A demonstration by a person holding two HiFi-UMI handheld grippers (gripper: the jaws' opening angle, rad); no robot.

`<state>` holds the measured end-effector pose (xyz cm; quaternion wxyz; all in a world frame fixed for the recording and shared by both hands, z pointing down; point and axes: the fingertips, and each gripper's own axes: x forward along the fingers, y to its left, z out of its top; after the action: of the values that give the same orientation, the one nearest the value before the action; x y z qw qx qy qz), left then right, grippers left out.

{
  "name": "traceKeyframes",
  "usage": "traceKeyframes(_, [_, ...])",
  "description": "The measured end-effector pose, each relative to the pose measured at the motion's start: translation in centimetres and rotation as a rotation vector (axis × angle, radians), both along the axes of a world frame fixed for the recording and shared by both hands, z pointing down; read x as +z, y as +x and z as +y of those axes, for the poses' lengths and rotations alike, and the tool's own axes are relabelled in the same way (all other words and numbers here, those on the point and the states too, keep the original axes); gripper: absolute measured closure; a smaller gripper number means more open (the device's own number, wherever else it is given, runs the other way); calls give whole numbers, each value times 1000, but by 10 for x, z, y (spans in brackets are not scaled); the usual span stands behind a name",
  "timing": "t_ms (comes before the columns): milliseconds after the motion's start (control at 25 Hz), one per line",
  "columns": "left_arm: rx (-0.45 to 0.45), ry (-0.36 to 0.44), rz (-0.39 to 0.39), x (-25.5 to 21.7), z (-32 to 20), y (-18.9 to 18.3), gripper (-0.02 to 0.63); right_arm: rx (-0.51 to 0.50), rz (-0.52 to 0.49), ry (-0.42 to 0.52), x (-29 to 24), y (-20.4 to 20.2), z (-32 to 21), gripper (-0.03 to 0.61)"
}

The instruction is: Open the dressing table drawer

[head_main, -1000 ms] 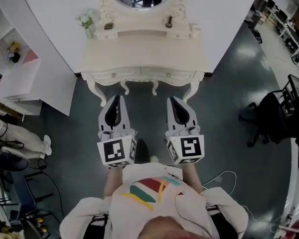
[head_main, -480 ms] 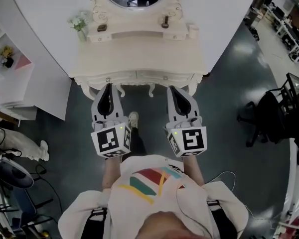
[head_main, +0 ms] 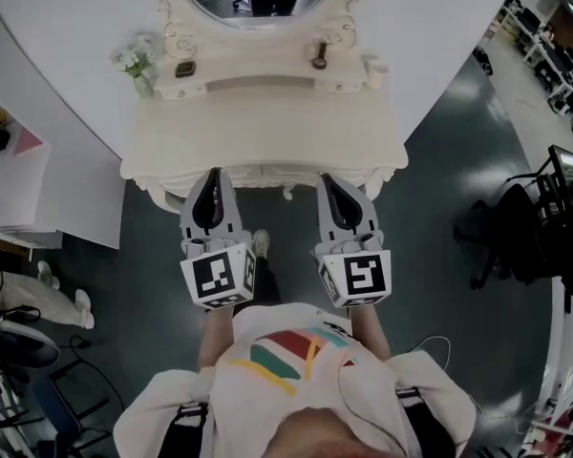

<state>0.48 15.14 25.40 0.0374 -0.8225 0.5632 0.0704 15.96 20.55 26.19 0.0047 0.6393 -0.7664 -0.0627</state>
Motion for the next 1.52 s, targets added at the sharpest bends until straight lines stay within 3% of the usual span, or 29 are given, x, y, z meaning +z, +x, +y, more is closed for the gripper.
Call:
traceKeyframes(280, [16,-22,5,-5,-86,-3,600,-38,3,-23,-12,-14,-84,578])
traceKeyframes(960, [77,-3,-9,-29,-295,-13,600,4,-1,-20,-29,-36,-297,578])
traceKeyframes(1320, [58,-33,-11,-22,-350,-22,600,3,11,-41,-28,-42,-353,578])
traceKeyframes(1520, [61,-70,-62,-9,-359,-18,600,-13,8,-42,-26,-41,-371,578])
